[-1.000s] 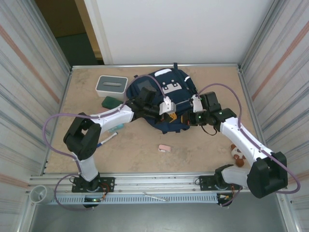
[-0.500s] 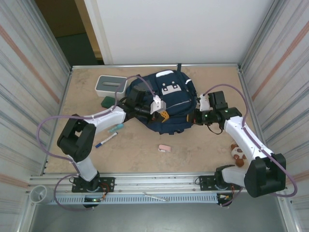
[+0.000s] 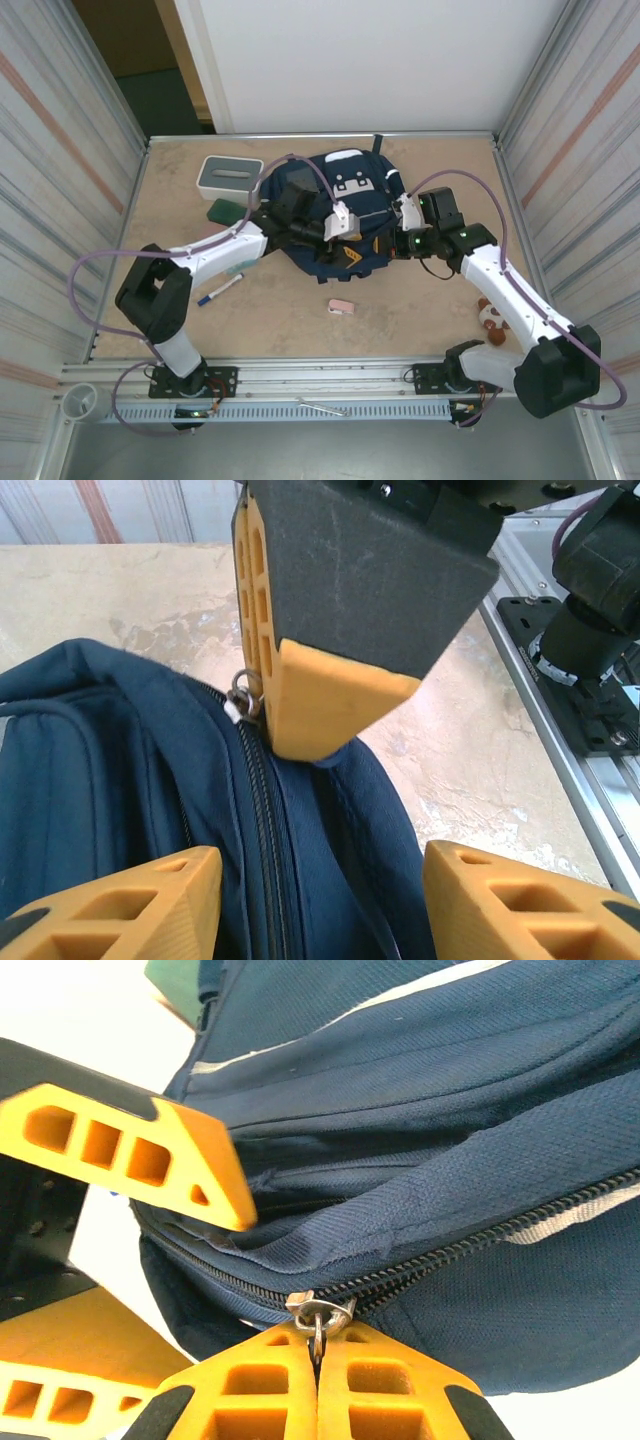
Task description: Pack the student bag
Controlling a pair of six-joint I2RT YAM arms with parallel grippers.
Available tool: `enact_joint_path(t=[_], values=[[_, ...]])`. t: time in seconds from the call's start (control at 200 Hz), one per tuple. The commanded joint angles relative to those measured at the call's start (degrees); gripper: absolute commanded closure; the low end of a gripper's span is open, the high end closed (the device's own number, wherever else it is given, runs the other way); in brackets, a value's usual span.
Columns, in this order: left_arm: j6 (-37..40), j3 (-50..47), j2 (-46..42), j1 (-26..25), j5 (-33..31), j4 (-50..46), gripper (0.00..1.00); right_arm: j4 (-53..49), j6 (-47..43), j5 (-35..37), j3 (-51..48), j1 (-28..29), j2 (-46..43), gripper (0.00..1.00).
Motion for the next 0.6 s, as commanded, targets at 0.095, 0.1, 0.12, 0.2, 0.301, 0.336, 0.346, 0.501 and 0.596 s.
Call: enact_joint_path(t=[0.095,0.1,0.12,0.2,0.301,0.336,0.346,0.501,0.596], values=[[3.9,2.5,2.3,0.3,-1.7,-4.2,0.69,1.8,2.2,-6.1,2.8,0.3,-2.0,1.0],[3.9,2.5,2.4,0.3,-1.7,-4.2,0.71,1.8,2.3,-6.2,2.8,0.2,-1.9,1.0],[4.3,2.5,2.3,0.5,-1.8,-4.2,0.76,1.4,2.5,-7.1,2.7,-0.2,-1.9,1.0],[6.0,2.4,2.0,1.3,-1.0,-4.1,0.91,-0.4,2.8,-10.9,2.5,-2.1,-1.6,1.0],[9.3,1.1,1.0,2.3,-0.5,-2.7,0.99,-4.0,2.3,-12.9,2.0,-4.5,-1.8,1.0],[10.8,0.6,0.6,2.6,-0.2,-2.1,1.0,-5.7,1.9,-12.5,1.8,-5.5,-2.0,1.0],[11.1,0.5,0.4,2.5,0.0,-2.0,1.0,-6.2,1.7,-12.2,1.8,-5.9,-2.1,1.0],[11.3,-0.4,-1.3,4.3,6.2,-1.4,1.0,-13.3,-1.1,-1.4,1.1,-9.6,-2.7,1.0],[8.9,-2.2,-3.2,5.0,10.8,1.8,1.0,-14.9,-1.8,5.0,0.7,-9.9,-2.4,1.0]])
